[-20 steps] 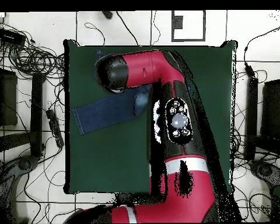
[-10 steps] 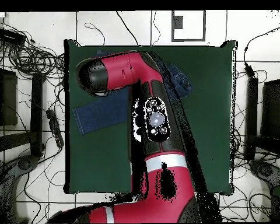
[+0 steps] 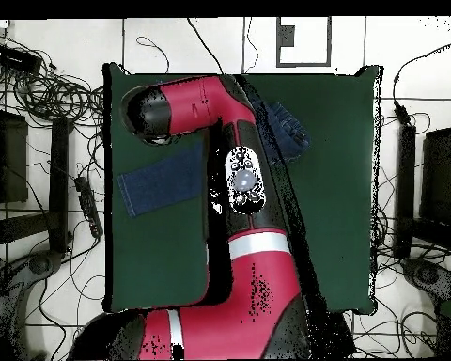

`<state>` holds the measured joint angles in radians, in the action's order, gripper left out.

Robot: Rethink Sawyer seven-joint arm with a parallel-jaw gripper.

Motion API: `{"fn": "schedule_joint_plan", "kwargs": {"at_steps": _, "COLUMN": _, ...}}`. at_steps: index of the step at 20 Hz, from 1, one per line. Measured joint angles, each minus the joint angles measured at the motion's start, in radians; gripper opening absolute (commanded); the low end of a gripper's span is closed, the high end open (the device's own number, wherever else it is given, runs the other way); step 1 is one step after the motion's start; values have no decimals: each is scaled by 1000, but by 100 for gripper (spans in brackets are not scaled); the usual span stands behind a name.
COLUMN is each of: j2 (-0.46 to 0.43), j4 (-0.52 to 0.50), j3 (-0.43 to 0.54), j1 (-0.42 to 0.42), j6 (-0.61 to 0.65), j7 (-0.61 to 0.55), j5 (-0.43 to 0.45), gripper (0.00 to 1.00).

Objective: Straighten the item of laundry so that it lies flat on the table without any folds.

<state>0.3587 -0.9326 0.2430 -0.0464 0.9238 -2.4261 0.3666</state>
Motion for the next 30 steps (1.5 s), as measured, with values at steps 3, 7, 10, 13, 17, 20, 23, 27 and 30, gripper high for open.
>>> {"fn": "schedule_joint_plan", "kwargs": {"at_steps": 3, "j2": -32, "j4": 39, "j3": 0, "j1": 1, "j6": -9, "j7": 0, "j5": 2, "gripper": 100}}
{"fn": "schedule_joint_plan", "kwargs": {"at_steps": 7, "j2": -95, "j4": 115, "j3": 0, "j1": 5, "j6": -14, "j7": 0, "j5": 5, "gripper": 100}}
{"fn": "schedule_joint_plan", "kwargs": {"at_steps": 10, "j2": -128, "j4": 152, "j3": 0, "j1": 9, "j6": -13, "j7": 0, "j5": 5, "gripper": 100}}
{"fn": "schedule_joint_plan", "kwargs": {"at_steps": 13, "j2": -154, "j4": 182, "j3": 0, "j1": 14, "j6": -13, "j7": 0, "j5": 5, "gripper": 100}}
{"fn": "schedule_joint_plan", "kwargs": {"at_steps": 17, "j2": -183, "j4": 212, "j3": 0, "j1": 23, "j6": -13, "j7": 0, "j5": 5, "gripper": 100}}
{"fn": "schedule_joint_plan", "kwargs": {"at_steps": 20, "j2": -193, "j4": 226, "j3": -4, "j1": 38, "j6": -13, "j7": 0, "j5": 7, "gripper": 100}}
{"fn": "schedule_joint_plan", "kwargs": {"at_steps": 23, "j2": -200, "j4": 235, "j3": -12, "j1": 56, "j6": -13, "j7": 0, "j5": 7, "gripper": 100}}
{"fn": "schedule_joint_plan", "kwargs": {"at_steps": 27, "j2": -203, "j4": 239, "j3": -28, "j1": 77, "j6": -13, "j7": 0, "j5": 7, "gripper": 100}}
{"fn": "schedule_joint_plan", "kwargs": {"at_steps": 30, "j2": -204, "j4": 241, "j3": -36, "j1": 85, "j6": -13, "j7": 0, "j5": 7, "gripper": 100}}
